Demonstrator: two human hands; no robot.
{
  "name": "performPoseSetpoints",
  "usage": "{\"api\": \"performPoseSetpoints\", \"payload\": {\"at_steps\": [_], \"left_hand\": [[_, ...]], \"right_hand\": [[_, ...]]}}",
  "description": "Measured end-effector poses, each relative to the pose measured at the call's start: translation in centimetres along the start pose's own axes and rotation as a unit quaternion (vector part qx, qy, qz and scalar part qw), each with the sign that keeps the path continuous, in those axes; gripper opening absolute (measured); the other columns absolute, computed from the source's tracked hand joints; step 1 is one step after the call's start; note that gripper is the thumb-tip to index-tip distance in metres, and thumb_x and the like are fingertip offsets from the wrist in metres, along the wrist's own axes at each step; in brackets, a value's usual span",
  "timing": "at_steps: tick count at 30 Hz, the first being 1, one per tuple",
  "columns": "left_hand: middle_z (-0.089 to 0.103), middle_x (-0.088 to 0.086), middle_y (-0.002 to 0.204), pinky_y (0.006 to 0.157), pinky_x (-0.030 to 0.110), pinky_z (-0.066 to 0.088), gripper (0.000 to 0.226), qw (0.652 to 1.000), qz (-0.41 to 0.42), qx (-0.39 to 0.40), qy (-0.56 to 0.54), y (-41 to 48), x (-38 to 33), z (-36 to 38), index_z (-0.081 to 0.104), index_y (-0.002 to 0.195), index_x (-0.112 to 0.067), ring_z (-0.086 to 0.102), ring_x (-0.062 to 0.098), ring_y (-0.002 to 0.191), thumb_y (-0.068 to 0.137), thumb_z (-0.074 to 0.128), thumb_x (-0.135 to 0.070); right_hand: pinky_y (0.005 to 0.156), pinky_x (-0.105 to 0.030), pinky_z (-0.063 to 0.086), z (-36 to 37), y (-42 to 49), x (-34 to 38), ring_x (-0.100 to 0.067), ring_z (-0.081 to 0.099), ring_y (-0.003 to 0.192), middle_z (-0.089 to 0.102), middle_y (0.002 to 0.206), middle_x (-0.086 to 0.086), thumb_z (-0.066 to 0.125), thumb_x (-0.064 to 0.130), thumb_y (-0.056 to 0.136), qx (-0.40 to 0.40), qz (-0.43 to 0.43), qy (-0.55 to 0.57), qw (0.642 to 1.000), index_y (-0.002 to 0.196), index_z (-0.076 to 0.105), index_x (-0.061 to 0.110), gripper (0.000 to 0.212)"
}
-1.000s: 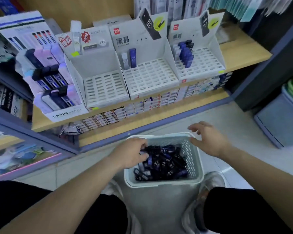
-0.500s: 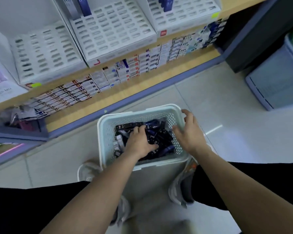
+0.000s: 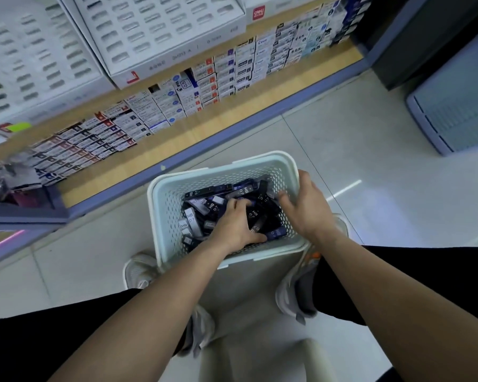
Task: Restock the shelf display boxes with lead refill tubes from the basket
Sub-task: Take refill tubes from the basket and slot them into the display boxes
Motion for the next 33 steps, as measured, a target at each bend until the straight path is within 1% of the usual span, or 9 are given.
{"api": "performPoseSetpoints", "payload": {"at_steps": [4,8,10,13,16,18,22,28,33], "left_hand": [[0.038,0.004,0.142,0.108,0.034,0.039,0.092,1.000,-0.005,0.015,-0.021,0.1,0.0,0.6,0.038,0.144,-0.017,0.044,0.022,0.131,0.070,0.088,-0.039],[0.048,0.006,0.143,0.107,0.035,0.040,0.095,0.999,-0.024,0.034,-0.031,0.3,0.0,1.0,0.040,0.144,-0.013,0.046,0.023,0.132,0.068,0.088,-0.044],[0.052,0.006,0.142,0.107,0.036,0.041,0.097,0.998,-0.026,0.041,-0.036,0.4,-0.1,1.0,0.040,0.145,-0.013,0.048,0.024,0.131,0.067,0.088,-0.047],[0.051,0.006,0.144,0.104,0.035,0.042,0.099,0.998,-0.032,0.048,-0.036,0.5,-0.2,0.8,0.037,0.146,-0.014,0.047,0.025,0.132,0.068,0.087,-0.050],[0.054,0.006,0.140,0.100,0.036,0.044,0.094,0.998,-0.032,0.054,-0.028,0.6,-0.4,0.9,0.038,0.144,-0.016,0.050,0.026,0.129,0.070,0.086,-0.049],[0.056,0.005,0.138,0.098,0.035,0.045,0.089,0.998,-0.027,0.056,-0.027,0.5,-0.4,1.2,0.040,0.142,-0.017,0.052,0.026,0.127,0.072,0.085,-0.049],[0.049,0.006,0.146,0.100,0.032,0.041,0.086,0.997,-0.017,0.071,-0.026,0.4,-0.2,1.3,0.038,0.145,-0.016,0.048,0.025,0.131,0.076,0.083,-0.044],[0.037,0.004,0.143,0.107,0.037,0.039,0.086,0.997,0.007,0.062,-0.042,0.3,-0.6,1.3,0.037,0.146,-0.015,0.043,0.023,0.132,0.077,0.084,-0.036],[0.042,0.006,0.147,0.109,0.034,0.037,0.084,0.998,0.017,0.052,-0.040,0.5,-0.5,1.1,0.037,0.148,-0.017,0.043,0.024,0.134,0.079,0.083,-0.035]], "right_hand": [[0.068,-0.038,0.049,0.1,0.1,-0.2,-0.029,0.058,0.080,0.060,0.100,-0.009,0.055,0.039,0.096,-0.002,0.004,0.001,1.000,0.125,0.038,0.020,0.039],[0.068,-0.042,0.052,0.1,0.1,-0.1,-0.030,0.059,0.079,0.060,0.097,-0.008,0.054,0.040,0.096,0.001,0.005,0.004,1.000,0.121,0.037,0.021,0.036],[0.067,-0.039,0.049,0.1,0.0,-0.1,-0.029,0.059,0.078,0.059,0.096,-0.007,0.055,0.039,0.096,0.000,0.004,0.003,1.000,0.120,0.038,0.020,0.035],[0.065,-0.039,0.048,0.0,0.0,0.0,-0.030,0.058,0.078,0.059,0.094,-0.007,0.054,0.039,0.096,-0.002,0.004,-0.002,1.000,0.119,0.038,0.020,0.034],[0.064,-0.034,0.041,0.0,-0.1,0.0,-0.030,0.056,0.077,0.057,0.092,-0.008,0.055,0.037,0.096,-0.001,0.009,0.000,1.000,0.117,0.039,0.018,0.032],[0.064,-0.033,0.038,0.0,-0.1,-0.1,-0.031,0.055,0.076,0.057,0.091,-0.008,0.054,0.036,0.096,0.001,0.011,0.000,1.000,0.115,0.039,0.018,0.031],[0.063,-0.033,0.037,-0.1,-0.1,0.0,-0.030,0.054,0.075,0.056,0.090,-0.007,0.054,0.035,0.096,0.000,0.012,-0.001,1.000,0.114,0.039,0.017,0.030],[0.061,-0.033,0.037,-0.1,-0.1,0.1,-0.029,0.055,0.073,0.056,0.088,-0.006,0.054,0.034,0.096,0.002,0.008,-0.002,1.000,0.106,0.033,0.024,0.025],[0.060,-0.034,0.039,-0.1,-0.1,0.0,-0.029,0.056,0.072,0.057,0.089,-0.007,0.053,0.035,0.095,0.001,0.009,0.000,1.000,0.108,0.035,0.023,0.025]]}}
Point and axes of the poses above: each hand's wrist, its own y-axis towards the middle knuckle, its own z-axis out of the palm, x = y × z, the point moved 6 cm from there along y, towards the middle knuckle
